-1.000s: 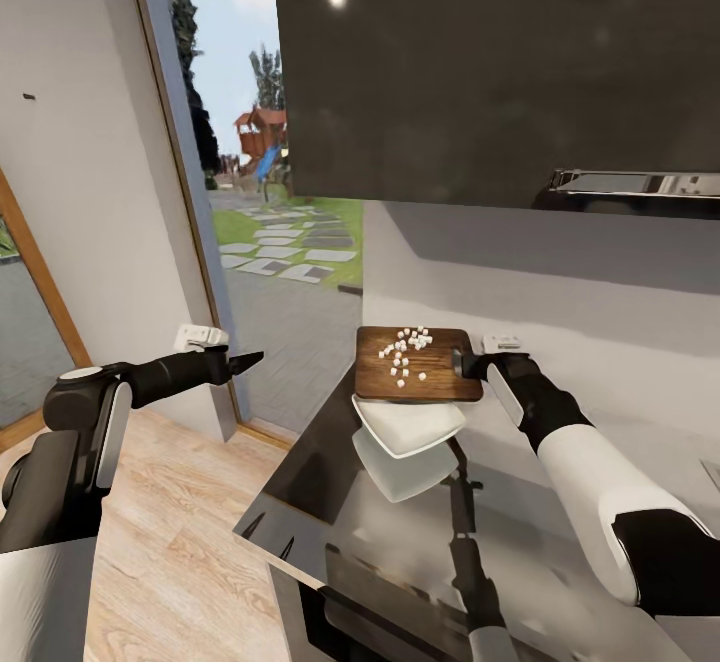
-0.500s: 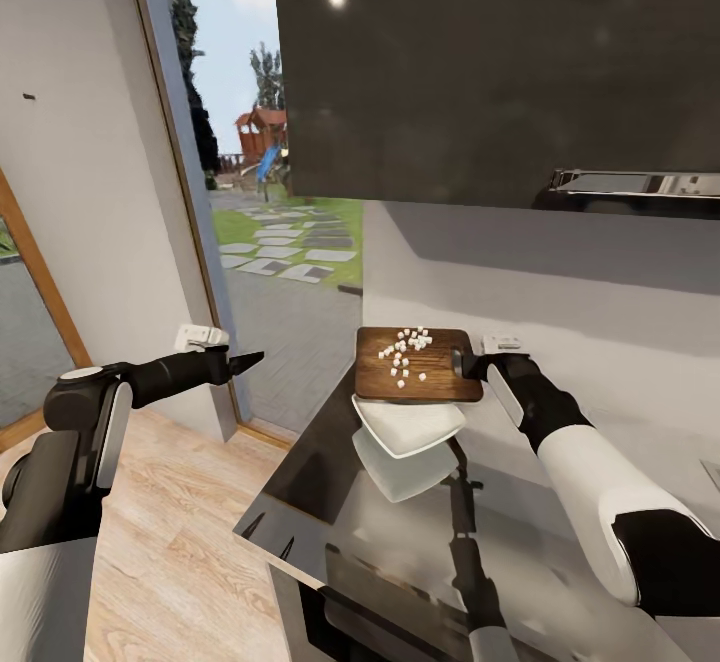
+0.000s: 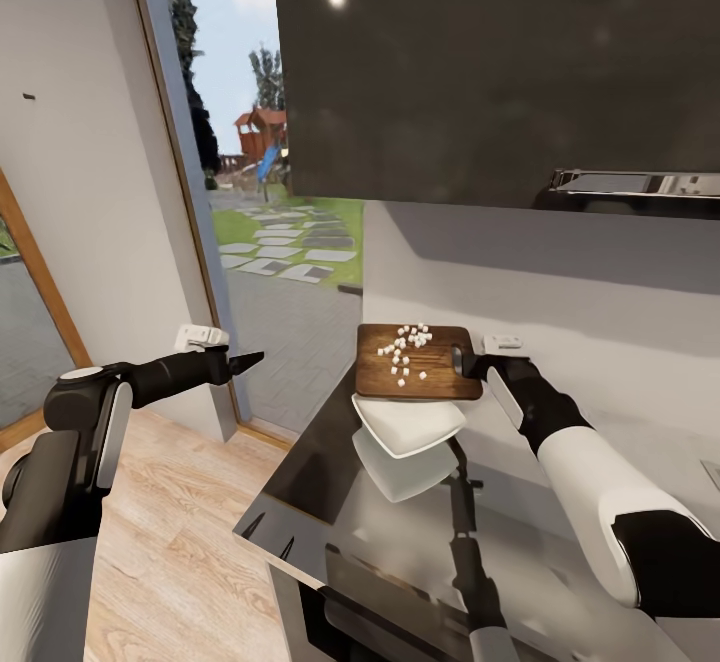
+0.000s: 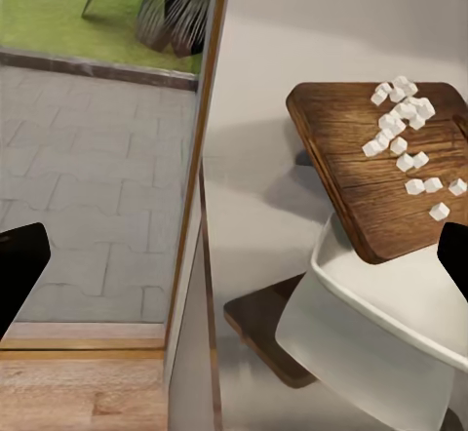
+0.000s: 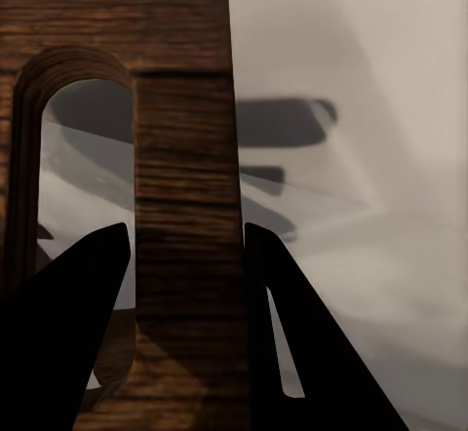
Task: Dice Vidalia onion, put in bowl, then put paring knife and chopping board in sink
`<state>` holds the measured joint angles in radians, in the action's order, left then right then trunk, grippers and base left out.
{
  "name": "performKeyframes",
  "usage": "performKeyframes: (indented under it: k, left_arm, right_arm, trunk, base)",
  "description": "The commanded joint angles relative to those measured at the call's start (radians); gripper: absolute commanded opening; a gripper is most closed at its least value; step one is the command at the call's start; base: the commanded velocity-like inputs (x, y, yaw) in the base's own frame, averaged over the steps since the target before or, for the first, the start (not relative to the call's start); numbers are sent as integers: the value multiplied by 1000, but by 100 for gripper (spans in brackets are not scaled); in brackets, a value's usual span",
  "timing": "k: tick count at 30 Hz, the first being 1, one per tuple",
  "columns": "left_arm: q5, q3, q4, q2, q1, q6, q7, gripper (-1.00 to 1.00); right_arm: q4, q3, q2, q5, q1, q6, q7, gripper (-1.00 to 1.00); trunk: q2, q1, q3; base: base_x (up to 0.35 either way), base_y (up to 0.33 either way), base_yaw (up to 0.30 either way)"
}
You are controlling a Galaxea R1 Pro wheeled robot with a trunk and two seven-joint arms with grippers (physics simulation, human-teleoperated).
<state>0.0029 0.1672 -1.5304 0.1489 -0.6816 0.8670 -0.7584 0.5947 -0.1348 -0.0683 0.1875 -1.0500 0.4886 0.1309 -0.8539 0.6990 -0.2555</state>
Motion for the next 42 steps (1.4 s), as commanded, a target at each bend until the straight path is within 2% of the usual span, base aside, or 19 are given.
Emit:
performKeyframes:
  k: [1,42]
  left_arm:
    - [0,1,-1,0,-1,7,-4,100]
    - [0,2,-1,0,-1,7,-4,100]
  right_arm:
    - [1,-8,-2,12,-1,3,7,-100]
    - [-4,-8,-2,12,-1,-1,6,-100]
  trunk:
    - [-1,0,-1]
    - [-1,0,-1]
  base:
    - [0,0,0]
    - [0,0,0]
